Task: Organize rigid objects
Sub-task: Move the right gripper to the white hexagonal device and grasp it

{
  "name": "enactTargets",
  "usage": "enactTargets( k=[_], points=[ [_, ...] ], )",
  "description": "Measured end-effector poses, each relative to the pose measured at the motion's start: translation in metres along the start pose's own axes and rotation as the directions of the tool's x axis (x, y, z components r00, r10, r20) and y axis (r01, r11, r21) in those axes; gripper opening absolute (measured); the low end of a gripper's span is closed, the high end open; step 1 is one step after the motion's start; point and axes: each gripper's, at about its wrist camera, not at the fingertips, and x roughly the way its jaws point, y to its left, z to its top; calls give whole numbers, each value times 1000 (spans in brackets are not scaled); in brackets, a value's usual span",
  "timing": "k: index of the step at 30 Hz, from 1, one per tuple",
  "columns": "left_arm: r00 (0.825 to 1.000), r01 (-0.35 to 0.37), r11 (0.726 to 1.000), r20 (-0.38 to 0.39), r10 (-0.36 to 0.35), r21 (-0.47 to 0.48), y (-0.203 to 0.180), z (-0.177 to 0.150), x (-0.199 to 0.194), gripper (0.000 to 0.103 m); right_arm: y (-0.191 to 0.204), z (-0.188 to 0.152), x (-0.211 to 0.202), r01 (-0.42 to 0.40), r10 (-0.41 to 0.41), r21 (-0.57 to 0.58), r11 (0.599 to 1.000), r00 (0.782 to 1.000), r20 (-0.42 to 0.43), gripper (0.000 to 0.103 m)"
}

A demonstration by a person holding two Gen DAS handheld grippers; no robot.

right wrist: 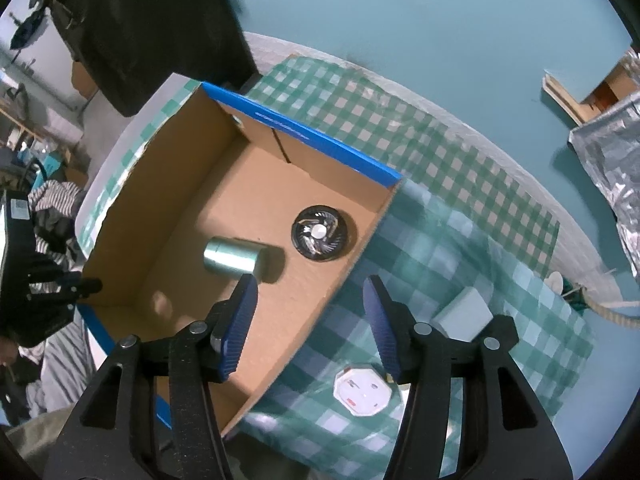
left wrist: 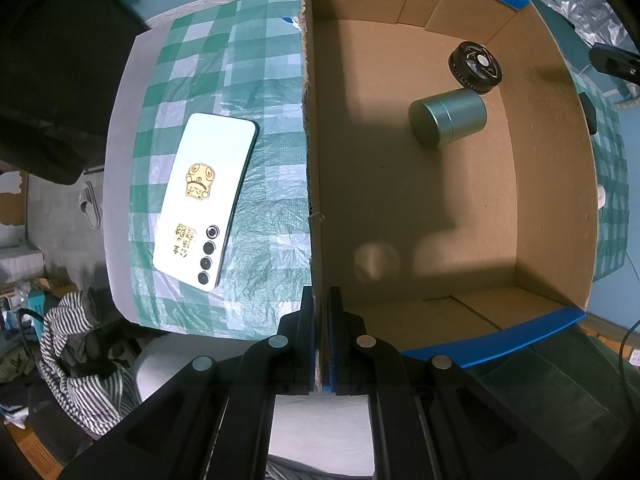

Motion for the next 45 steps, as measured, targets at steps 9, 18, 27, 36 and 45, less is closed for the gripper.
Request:
enactTargets(
  k=[9,18,27,36,45],
  points=[
    [1000,6,1000,3,-6,4,1,1,-2,5,-27,-21,-10,33,-33,53,998,999,1,64],
    [1000,-1,1000,5,1,11,0,2,-2,5,-53,-48,-2,31,-27,95,995,999,-38,67],
    [1000,-1,1000,3,1,11,1,3,-1,5,-74,-81,34,-31,41,137,990,996,-74,70],
    [1000,-11,1000,-5,11,13,-1,1,-2,5,-75,-108,67,-90,100,112,990,991,-85,70],
    [1000,-13,1000,-7,13,13,-1,1,-1,5,-74,-128,91,-126,132,78,989,988,-77,70]
  ],
)
